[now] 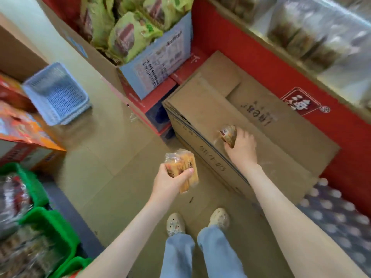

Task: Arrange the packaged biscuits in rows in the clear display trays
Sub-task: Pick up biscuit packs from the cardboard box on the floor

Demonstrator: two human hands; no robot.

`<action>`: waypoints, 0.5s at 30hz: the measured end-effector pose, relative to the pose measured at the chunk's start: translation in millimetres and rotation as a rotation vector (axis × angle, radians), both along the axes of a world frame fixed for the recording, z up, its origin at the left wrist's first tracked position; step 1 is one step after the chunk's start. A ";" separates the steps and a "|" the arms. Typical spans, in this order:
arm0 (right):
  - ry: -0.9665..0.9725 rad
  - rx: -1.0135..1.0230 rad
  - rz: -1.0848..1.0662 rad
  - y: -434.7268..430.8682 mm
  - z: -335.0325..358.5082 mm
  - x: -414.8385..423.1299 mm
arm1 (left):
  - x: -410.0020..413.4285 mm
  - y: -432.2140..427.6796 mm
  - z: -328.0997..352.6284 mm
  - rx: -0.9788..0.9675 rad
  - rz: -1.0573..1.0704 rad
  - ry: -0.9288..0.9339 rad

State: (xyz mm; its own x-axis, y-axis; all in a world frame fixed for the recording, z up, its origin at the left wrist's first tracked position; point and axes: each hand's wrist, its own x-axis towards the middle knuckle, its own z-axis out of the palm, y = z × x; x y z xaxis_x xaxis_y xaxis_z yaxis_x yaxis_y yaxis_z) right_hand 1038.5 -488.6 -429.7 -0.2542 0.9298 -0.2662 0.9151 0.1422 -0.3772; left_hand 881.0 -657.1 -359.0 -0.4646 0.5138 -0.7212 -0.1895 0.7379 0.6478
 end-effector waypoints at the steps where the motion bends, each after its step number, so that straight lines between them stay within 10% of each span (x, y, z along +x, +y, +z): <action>1: -0.012 -0.015 0.007 4.5 -6.2 4.6 | 9.7 4.6 0.3 -0.001 -0.025 -0.011; 7: 0.008 -0.166 0.064 19.9 26.0 34.8 | 55.1 38.5 22.7 -0.038 0.014 -0.045; 15: 0.759 -0.664 0.016 -3.5 174.6 95.2 | 112.5 116.4 118.0 0.140 -0.194 -0.211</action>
State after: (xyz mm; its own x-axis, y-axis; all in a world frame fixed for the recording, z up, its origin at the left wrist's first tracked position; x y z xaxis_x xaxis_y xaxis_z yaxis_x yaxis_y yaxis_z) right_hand 1133.7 -492.1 -255.2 -0.5825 0.6473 -0.4916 0.3999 -0.2983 -0.8667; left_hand 993.4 -540.6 -241.0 -0.1958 0.6792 -0.7073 -0.1947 0.6800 0.7069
